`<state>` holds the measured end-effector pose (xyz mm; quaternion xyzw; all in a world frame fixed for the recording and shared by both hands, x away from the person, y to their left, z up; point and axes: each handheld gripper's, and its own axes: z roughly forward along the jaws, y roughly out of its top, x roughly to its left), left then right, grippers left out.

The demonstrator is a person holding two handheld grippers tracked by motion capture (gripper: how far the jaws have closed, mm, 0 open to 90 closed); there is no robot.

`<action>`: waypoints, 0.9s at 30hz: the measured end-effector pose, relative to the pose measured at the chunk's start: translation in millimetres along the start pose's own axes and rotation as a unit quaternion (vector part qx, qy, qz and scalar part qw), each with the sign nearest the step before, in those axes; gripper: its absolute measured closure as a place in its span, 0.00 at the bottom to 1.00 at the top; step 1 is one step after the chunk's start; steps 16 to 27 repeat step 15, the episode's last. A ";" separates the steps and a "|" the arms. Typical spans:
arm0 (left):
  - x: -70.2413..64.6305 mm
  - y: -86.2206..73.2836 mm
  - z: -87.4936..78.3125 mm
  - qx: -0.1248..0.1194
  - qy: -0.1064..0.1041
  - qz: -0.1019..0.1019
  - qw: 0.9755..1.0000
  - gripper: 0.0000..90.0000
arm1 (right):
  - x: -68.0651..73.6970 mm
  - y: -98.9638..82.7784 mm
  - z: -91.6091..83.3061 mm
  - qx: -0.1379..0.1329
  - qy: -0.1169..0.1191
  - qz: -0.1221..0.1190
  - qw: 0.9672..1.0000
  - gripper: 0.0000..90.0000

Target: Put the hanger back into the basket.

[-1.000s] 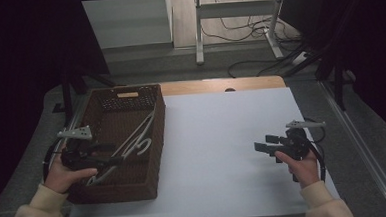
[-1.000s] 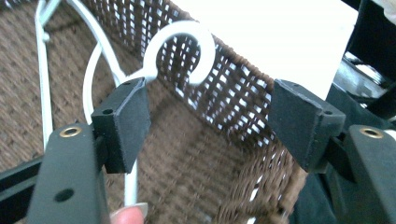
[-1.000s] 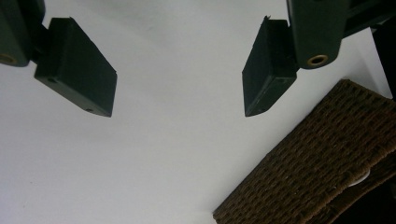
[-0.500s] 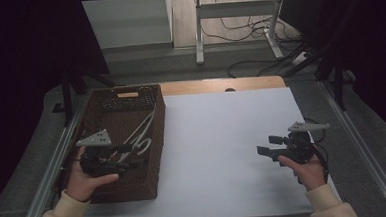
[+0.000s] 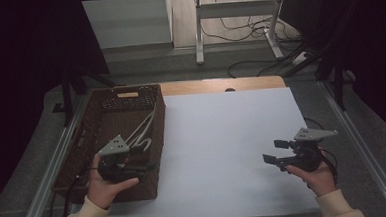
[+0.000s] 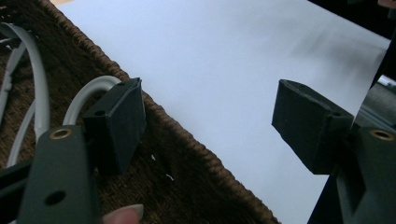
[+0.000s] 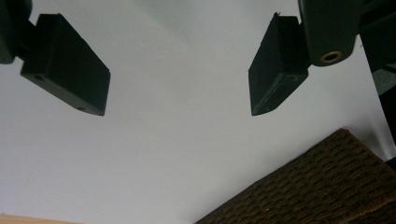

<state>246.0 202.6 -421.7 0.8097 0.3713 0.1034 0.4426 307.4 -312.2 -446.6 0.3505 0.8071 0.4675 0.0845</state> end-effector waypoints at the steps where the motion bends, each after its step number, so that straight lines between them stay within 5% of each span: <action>1: -0.4 -0.2 -0.5 -0.001 0.000 0.000 1.000 0.28 | -0.2 -0.4 -0.6 0.000 -0.003 -0.001 1.000 0.23; 11: -3.7 -2.5 -3.5 0.005 -0.001 0.009 1.000 0.27 | 3.5 -0.6 -2.0 -0.005 -0.028 -0.016 0.999 0.22; 27: -2.6 -2.1 -5.1 0.002 -0.002 0.006 1.000 0.27 | 4.2 -1.2 -0.7 0.001 -0.029 -0.023 0.999 0.21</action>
